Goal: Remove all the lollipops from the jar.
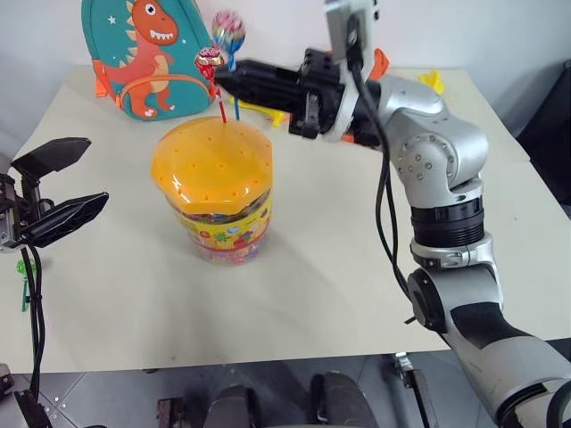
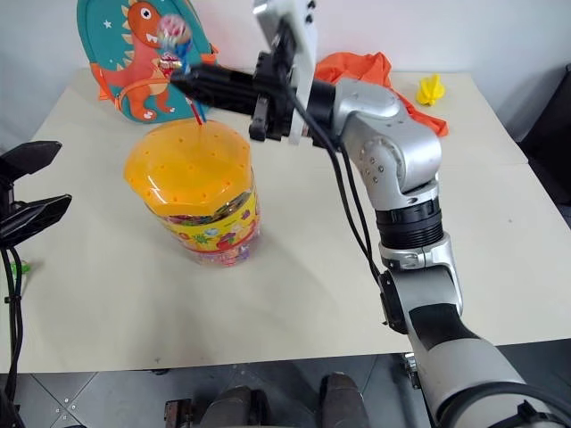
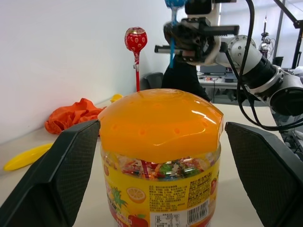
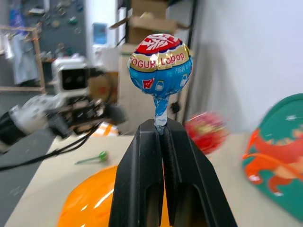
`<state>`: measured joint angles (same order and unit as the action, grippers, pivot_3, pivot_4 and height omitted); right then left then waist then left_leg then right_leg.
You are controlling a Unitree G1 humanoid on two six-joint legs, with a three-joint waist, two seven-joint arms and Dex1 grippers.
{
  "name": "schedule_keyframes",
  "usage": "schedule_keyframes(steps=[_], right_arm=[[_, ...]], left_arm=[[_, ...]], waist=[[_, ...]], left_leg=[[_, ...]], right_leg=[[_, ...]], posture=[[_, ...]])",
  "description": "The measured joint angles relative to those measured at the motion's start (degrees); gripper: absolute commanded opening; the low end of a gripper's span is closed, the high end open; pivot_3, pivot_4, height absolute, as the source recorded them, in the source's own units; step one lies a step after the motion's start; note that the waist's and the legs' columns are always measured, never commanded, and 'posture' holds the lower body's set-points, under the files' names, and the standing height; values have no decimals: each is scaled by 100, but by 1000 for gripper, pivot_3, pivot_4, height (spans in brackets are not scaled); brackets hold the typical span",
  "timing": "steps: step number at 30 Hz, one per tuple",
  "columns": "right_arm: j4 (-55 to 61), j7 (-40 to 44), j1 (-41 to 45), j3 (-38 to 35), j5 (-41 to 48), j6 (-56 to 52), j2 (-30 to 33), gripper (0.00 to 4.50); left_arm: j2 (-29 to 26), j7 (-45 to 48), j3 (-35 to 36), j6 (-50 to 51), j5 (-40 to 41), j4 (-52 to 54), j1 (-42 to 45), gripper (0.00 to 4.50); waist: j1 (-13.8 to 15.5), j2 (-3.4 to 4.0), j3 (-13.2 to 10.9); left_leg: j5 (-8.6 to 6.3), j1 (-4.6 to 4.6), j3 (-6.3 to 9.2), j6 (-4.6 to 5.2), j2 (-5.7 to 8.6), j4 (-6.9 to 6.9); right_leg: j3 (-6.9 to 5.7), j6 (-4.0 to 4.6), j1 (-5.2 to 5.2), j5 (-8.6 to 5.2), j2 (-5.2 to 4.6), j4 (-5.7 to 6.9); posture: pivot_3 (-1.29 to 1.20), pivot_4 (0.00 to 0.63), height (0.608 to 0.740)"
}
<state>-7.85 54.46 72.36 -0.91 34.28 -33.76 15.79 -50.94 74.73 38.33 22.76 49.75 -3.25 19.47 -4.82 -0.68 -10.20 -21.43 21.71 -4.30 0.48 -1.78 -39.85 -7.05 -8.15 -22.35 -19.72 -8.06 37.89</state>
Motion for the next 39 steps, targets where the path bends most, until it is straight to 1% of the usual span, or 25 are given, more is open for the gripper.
schedule_keyframes(steps=[3,7,9,10,11,15,17,23,27,30,33,37,39], right_arm=[[-14,-100,220,-351,36,-20,478,25],[-55,-262,128,-545,-42,-355,1224,25],[-137,-302,0,-168,-323,-1051,2000,25],[-190,-351,-111,-70,-471,-1286,2232,25],[-268,-420,-273,46,-646,-1513,2427,25],[-326,-545,-1150,482,-1065,-2085,2893,25],[-415,-632,-1452,578,-1240,-2304,3022,25],[-703,-1032,-1933,743,-1753,-2810,3331,25],[-1382,-1510,-2159,857,-2117,-3021,3205,25],[-1412,-1655,-2223,775,-2160,-3115,3076,25],[-1113,-1629,-2378,709,-2150,-3123,3078,692],[-550,-1426,-2621,704,-2036,-3151,3132,1971],[-205,-1290,-2748,697,-1960,-3144,3314,2693]], left_arm=[[-119,37,85,44,0,-44,-54,4500],[-203,43,251,111,7,-105,-226,4500],[-206,41,301,168,13,-111,-268,4500],[-206,42,335,172,15,-122,-286,4500],[-210,42,366,175,16,-150,-301,4500],[-210,41,357,218,25,-157,-281,4500],[-210,42,355,221,26,-165,-280,4500],[-216,57,321,224,25,-204,-213,4500],[-214,45,277,227,25,-190,-213,4500],[-210,42,232,230,26,-168,-212,4500],[-208,42,207,230,26,-169,-213,4500],[-208,37,212,232,38,-153,-240,4500],[-208,35,214,235,40,-132,-260,4500]], waist=[[-2,0,0],[-2,0,0],[14,-1,0],[21,-3,2],[27,-3,2],[42,-1,1],[46,1,-1],[50,5,-3],[56,5,-3],[57,6,-3],[58,6,-3],[85,6,-3],[133,6,-3]], left_leg=[[0,0,6,0,0,2],[0,0,2,0,1,12],[0,0,2,0,1,10],[0,0,-1,1,1,10],[-1,0,-2,1,2,10],[-1,0,-27,1,3,18],[-1,1,-39,1,5,22],[-1,0,-63,1,3,21],[-1,0,-93,1,3,21],[-1,0,-92,1,1,22],[-1,0,-91,1,1,21],[-1,0,-91,1,2,20],[-1,0,-91,2,2,20]], right_leg=[[0,0,4,0,1,0],[1,0,2,0,0,-3],[2,0,5,0,-1,-4],[3,0,8,0,-1,-6],[4,0,8,0,-4,-10],[3,0,-2,0,-11,-18],[2,0,-8,0,-16,-19],[-4,0,-11,0,-18,-24],[-4,0,-12,0,-22,-29],[-4,0,-14,0,-22,-35],[-5,0,-14,0,-22,-34],[-3,0,-14,0,-22,-37],[0,0,-15,0,-23,-44]], posture=[[0,150,740],[0,150,740],[0,150,740],[0,150,740],[0,150,740],[0,150,740],[0,150,740],[0,150,740],[0,150,740],[0,150,740],[0,150,740],[0,150,740],[0,150,740]])
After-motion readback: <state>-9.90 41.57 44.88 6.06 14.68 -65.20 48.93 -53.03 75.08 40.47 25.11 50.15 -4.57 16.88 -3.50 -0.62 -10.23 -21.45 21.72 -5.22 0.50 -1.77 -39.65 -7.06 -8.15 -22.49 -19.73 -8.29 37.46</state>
